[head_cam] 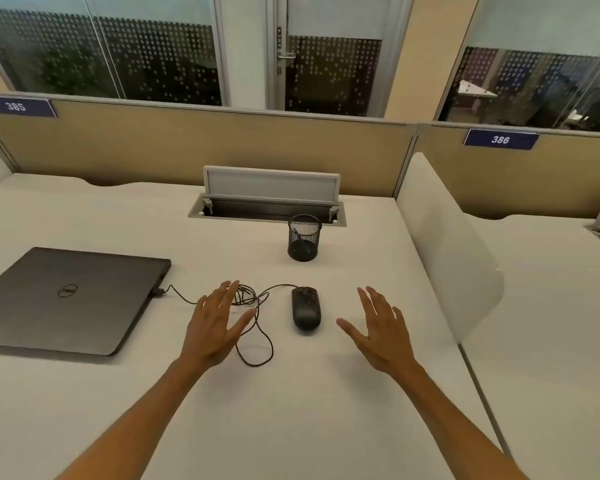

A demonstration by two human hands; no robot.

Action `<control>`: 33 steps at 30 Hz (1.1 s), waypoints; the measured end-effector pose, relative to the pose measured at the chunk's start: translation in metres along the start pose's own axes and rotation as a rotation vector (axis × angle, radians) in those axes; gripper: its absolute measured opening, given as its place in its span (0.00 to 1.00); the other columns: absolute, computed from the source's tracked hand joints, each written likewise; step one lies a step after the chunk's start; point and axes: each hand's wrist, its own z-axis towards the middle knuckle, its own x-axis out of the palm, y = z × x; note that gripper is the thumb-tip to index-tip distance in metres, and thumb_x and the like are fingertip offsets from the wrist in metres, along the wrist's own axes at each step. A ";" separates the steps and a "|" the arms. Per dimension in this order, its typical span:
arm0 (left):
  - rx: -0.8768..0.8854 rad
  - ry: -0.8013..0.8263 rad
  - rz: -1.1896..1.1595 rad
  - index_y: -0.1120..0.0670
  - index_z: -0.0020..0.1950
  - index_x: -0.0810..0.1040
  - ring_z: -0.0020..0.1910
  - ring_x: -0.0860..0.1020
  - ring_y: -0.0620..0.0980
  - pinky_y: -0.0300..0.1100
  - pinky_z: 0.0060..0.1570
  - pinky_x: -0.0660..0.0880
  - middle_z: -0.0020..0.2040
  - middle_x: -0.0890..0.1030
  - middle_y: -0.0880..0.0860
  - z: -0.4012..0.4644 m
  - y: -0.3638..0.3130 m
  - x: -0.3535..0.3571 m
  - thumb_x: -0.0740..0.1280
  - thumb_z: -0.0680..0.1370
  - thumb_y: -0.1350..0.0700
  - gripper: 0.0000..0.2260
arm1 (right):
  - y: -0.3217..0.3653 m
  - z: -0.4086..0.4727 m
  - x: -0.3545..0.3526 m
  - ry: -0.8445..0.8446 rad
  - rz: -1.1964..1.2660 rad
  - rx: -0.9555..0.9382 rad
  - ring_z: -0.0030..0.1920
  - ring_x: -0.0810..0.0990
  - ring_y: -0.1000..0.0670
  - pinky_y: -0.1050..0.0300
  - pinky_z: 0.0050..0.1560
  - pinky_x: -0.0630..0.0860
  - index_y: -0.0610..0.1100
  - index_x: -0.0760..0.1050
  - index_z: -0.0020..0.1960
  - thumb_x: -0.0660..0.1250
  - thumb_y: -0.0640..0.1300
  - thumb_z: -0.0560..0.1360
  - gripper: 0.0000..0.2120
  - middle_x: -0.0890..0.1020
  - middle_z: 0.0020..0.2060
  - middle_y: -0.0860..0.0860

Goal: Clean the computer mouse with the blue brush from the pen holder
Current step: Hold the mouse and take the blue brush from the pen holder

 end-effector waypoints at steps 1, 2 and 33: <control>-0.017 0.011 -0.010 0.51 0.76 0.57 0.73 0.59 0.49 0.49 0.71 0.55 0.74 0.62 0.53 -0.007 0.002 0.002 0.49 0.75 0.32 0.35 | 0.001 -0.005 0.003 0.025 0.008 0.003 0.77 0.50 0.51 0.46 0.75 0.49 0.53 0.46 0.77 0.45 0.75 0.71 0.41 0.52 0.78 0.52; -0.018 0.007 0.003 0.51 0.76 0.56 0.73 0.59 0.49 0.49 0.71 0.55 0.74 0.62 0.52 -0.013 0.005 0.004 0.49 0.75 0.32 0.35 | 0.001 -0.007 0.007 0.029 -0.001 -0.005 0.77 0.50 0.51 0.46 0.75 0.49 0.53 0.46 0.77 0.45 0.74 0.71 0.41 0.52 0.78 0.52; 0.145 -0.145 0.055 0.57 0.68 0.70 0.62 0.72 0.55 0.49 0.59 0.69 0.64 0.73 0.57 -0.029 -0.035 0.055 0.62 0.76 0.45 0.24 | 0.009 0.007 0.025 -0.106 0.190 -0.035 0.58 0.77 0.50 0.53 0.58 0.74 0.51 0.66 0.69 0.61 0.63 0.74 0.27 0.78 0.61 0.53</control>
